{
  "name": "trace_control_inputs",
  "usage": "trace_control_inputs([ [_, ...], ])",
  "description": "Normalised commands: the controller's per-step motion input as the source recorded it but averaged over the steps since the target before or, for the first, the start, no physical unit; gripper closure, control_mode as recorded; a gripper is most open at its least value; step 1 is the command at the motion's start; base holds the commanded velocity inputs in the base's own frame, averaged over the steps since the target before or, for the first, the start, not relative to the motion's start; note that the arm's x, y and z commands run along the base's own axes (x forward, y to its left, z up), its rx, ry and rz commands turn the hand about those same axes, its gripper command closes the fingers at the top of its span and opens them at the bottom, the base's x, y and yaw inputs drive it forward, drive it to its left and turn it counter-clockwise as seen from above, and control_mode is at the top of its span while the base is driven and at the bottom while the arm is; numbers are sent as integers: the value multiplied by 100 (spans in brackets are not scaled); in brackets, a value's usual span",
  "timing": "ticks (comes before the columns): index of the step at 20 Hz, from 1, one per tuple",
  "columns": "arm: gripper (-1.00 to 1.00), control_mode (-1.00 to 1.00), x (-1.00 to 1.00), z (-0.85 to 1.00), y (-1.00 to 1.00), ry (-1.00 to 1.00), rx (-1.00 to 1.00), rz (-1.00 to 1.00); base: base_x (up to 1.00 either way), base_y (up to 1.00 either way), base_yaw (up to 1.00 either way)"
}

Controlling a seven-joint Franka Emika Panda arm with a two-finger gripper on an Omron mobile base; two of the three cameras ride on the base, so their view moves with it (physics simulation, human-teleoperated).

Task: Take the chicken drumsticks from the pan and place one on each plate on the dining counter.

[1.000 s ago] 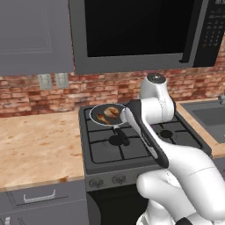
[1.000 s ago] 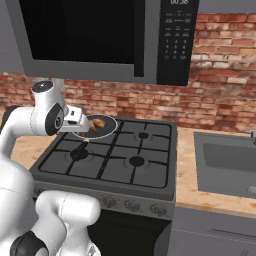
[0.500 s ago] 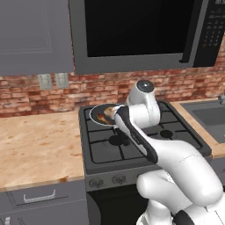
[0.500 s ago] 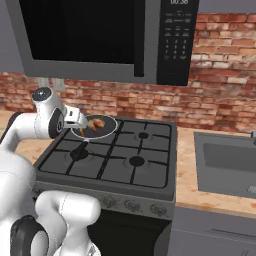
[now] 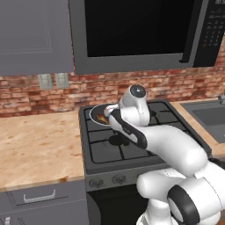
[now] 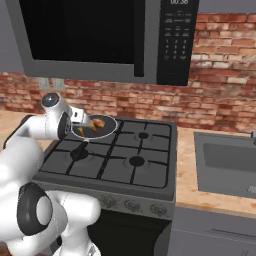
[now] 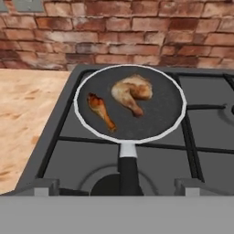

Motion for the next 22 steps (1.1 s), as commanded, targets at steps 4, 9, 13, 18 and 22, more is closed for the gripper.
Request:
trace_control_inputs([
  [4, -100, -100, 48, -11, 8, 0, 10, 0, 0, 0, 0],
  [9, -100, -100, 34, -15, 17, 0, 4, 0, 0, 0, 0],
  [13, -100, -100, 22, -27, 21, 0, 0, 0, 0, 0, 0],
  [18, -100, -100, 19, -29, 21, 4, 0, 0, 0, 0, 0],
  [22, -100, -100, 19, -23, 9, 4, 0, 0, 0, 0, 0],
])
